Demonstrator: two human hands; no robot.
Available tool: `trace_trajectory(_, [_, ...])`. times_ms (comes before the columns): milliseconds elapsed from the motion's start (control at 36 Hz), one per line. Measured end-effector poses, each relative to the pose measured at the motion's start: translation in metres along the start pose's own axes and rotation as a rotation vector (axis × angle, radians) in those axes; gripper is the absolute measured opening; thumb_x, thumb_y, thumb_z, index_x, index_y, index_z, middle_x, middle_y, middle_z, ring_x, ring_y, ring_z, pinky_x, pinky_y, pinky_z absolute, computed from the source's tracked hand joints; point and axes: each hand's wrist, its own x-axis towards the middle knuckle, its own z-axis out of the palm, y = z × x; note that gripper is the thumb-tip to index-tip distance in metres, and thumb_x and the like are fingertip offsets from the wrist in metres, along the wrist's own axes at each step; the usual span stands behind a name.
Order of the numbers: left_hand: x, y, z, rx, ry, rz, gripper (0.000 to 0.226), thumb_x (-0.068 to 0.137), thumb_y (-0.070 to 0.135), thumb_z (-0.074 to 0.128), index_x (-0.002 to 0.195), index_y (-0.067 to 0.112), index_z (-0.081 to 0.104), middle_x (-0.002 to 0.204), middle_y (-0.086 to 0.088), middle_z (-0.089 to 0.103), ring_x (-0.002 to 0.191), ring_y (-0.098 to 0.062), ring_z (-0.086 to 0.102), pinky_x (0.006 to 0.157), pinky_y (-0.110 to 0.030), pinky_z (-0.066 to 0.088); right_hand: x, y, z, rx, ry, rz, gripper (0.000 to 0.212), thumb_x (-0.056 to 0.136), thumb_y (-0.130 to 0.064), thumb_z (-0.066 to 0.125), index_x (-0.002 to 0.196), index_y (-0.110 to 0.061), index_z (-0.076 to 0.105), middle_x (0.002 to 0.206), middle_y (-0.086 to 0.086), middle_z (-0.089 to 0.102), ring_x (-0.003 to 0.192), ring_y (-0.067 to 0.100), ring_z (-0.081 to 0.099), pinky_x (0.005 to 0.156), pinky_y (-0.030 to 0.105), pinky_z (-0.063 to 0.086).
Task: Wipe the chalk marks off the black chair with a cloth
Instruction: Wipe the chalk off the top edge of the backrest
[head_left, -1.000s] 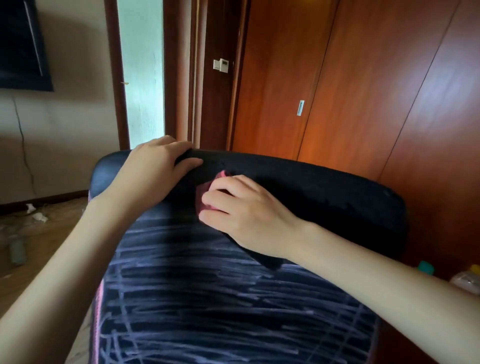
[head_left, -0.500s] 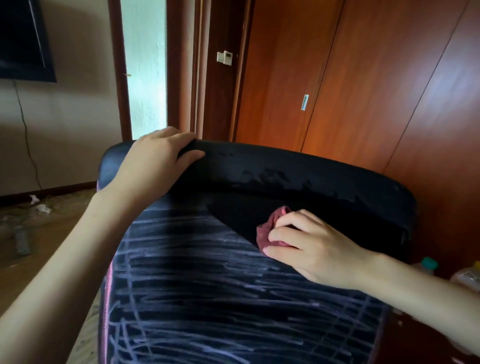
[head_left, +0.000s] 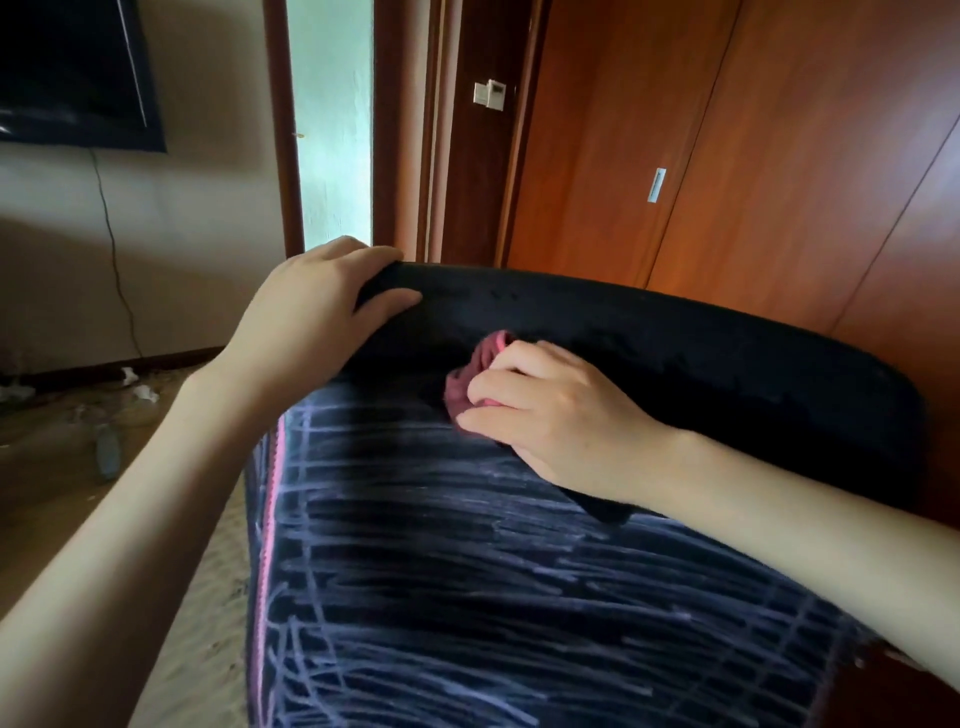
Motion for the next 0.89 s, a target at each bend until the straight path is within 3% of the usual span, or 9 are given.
trace_trajectory(139, [-0.002, -0.002, 0.002, -0.008, 0.01, 0.005, 0.043, 0.092, 0.034, 0.056, 0.127, 0.01, 0.058, 0.118, -0.014, 0.062, 0.104, -0.035, 0.058, 0.09, -0.046, 0.046, -0.056, -0.012, -0.008, -0.068, -0.117, -0.008, 0.02, 0.079, 0.002, 0.063, 0.091, -0.011, 0.073, 0.088, 0.002, 0.066, 0.088, 0.025, 0.053, 0.076, 0.03, 0.035])
trace_trajectory(250, [-0.003, -0.002, -0.002, -0.028, 0.003, 0.004, 0.041, 0.093, 0.034, 0.056, 0.128, 0.011, 0.058, 0.12, -0.014, 0.062, 0.106, -0.035, 0.057, 0.092, -0.047, 0.045, -0.072, -0.012, -0.019, -0.085, -0.208, -0.066, 0.024, 0.085, -0.001, 0.053, 0.089, -0.013, 0.072, 0.088, -0.001, 0.065, 0.09, 0.022, 0.049, 0.078, 0.031, 0.037])
trace_trajectory(333, [-0.004, -0.003, -0.007, -0.019, -0.022, -0.001, 0.043, 0.094, 0.034, 0.056, 0.13, 0.011, 0.056, 0.122, -0.013, 0.061, 0.108, -0.034, 0.057, 0.091, -0.046, 0.046, -0.064, -0.008, -0.025, -0.088, -0.256, -0.141, 0.017, 0.082, -0.002, 0.061, 0.087, -0.016, 0.071, 0.085, -0.002, 0.063, 0.087, 0.022, 0.051, 0.078, 0.033, 0.041])
trace_trajectory(528, [-0.011, -0.013, -0.017, -0.011, -0.052, -0.085, 0.045, 0.092, 0.036, 0.056, 0.131, 0.013, 0.055, 0.122, -0.012, 0.059, 0.107, -0.031, 0.055, 0.089, -0.041, 0.043, 0.031, -0.011, -0.028, 0.062, 0.069, -0.105, 0.018, 0.082, 0.003, 0.061, 0.091, -0.007, 0.073, 0.09, 0.011, 0.066, 0.083, 0.032, 0.059, 0.069, 0.042, 0.047])
trace_trajectory(583, [-0.01, -0.013, -0.017, -0.016, -0.058, -0.089, 0.043, 0.092, 0.034, 0.056, 0.13, 0.014, 0.056, 0.119, -0.011, 0.06, 0.104, -0.029, 0.056, 0.086, -0.038, 0.043, 0.059, -0.014, -0.018, 0.044, 0.085, -0.114, 0.023, 0.085, 0.001, 0.051, 0.088, -0.007, 0.072, 0.09, 0.011, 0.065, 0.083, 0.032, 0.058, 0.068, 0.039, 0.045])
trace_trajectory(722, [-0.009, -0.014, -0.014, -0.032, -0.062, -0.103, 0.041, 0.092, 0.032, 0.057, 0.129, 0.014, 0.057, 0.118, -0.009, 0.06, 0.103, -0.027, 0.057, 0.086, -0.033, 0.041, 0.06, -0.014, 0.008, -0.009, -0.077, -0.083, 0.037, 0.083, -0.005, 0.034, 0.082, -0.009, 0.07, 0.09, 0.006, 0.063, 0.083, 0.029, 0.056, 0.074, 0.031, 0.034])
trace_trajectory(806, [-0.009, -0.014, -0.012, -0.034, -0.066, -0.112, 0.042, 0.092, 0.034, 0.056, 0.129, 0.015, 0.057, 0.119, -0.009, 0.06, 0.105, -0.028, 0.056, 0.089, -0.039, 0.044, 0.036, -0.012, -0.001, -0.047, -0.138, -0.109, 0.031, 0.081, -0.004, 0.039, 0.082, -0.013, 0.068, 0.088, 0.002, 0.061, 0.085, 0.026, 0.055, 0.075, 0.03, 0.032])
trace_trajectory(889, [-0.009, -0.014, -0.012, -0.053, -0.064, -0.119, 0.042, 0.092, 0.034, 0.056, 0.129, 0.014, 0.056, 0.12, -0.009, 0.059, 0.106, -0.028, 0.055, 0.088, -0.036, 0.043, -0.003, -0.014, -0.01, -0.075, -0.226, -0.161, 0.025, 0.079, -0.002, 0.045, 0.081, -0.015, 0.067, 0.086, -0.001, 0.057, 0.083, 0.023, 0.053, 0.076, 0.031, 0.034])
